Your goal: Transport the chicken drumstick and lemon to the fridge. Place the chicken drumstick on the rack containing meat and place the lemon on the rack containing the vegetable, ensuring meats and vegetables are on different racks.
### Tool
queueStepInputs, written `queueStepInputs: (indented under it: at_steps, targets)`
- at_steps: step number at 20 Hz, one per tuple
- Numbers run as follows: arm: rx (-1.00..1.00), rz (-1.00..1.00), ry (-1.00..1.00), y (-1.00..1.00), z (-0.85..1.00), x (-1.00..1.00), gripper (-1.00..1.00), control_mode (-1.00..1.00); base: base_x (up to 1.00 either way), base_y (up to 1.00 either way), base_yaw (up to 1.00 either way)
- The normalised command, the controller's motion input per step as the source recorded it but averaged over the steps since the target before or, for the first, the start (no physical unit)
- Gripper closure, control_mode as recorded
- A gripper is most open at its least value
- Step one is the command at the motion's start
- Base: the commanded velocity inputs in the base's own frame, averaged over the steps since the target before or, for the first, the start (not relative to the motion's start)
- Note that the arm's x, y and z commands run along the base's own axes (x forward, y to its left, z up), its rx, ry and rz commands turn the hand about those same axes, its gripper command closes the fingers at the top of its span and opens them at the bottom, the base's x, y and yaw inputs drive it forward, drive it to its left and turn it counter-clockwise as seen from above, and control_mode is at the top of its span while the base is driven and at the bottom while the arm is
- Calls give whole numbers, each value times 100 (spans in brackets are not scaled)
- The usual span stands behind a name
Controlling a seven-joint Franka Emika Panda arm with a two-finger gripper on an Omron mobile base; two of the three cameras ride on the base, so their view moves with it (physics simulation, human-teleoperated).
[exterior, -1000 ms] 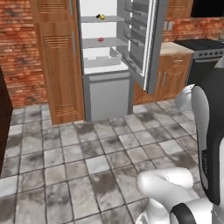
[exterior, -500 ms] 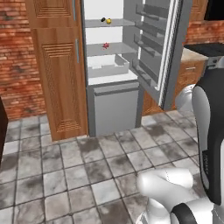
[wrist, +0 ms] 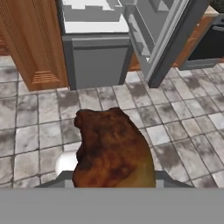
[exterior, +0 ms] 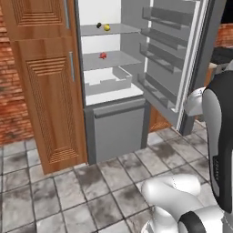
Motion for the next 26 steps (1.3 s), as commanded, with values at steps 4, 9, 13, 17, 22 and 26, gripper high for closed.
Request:
queueStepInputs:
  at_steps: [4,9,13,17,22,26]
  targets:
    - [0,0,0,0,0,0,100,100,88,50,-34]
    - [0,0,0,0,0,0,100,100,67,26,-27]
    - [0,0,0,0,0,0,100,100,39,3,-17]
    - [0,0,0,0,0,0,100,100,48,41,-17]
    - [0,0,0,0,0,0,100,100,51,43,-16]
    - [0,0,0,0,0,0,100,100,63,36,-14]
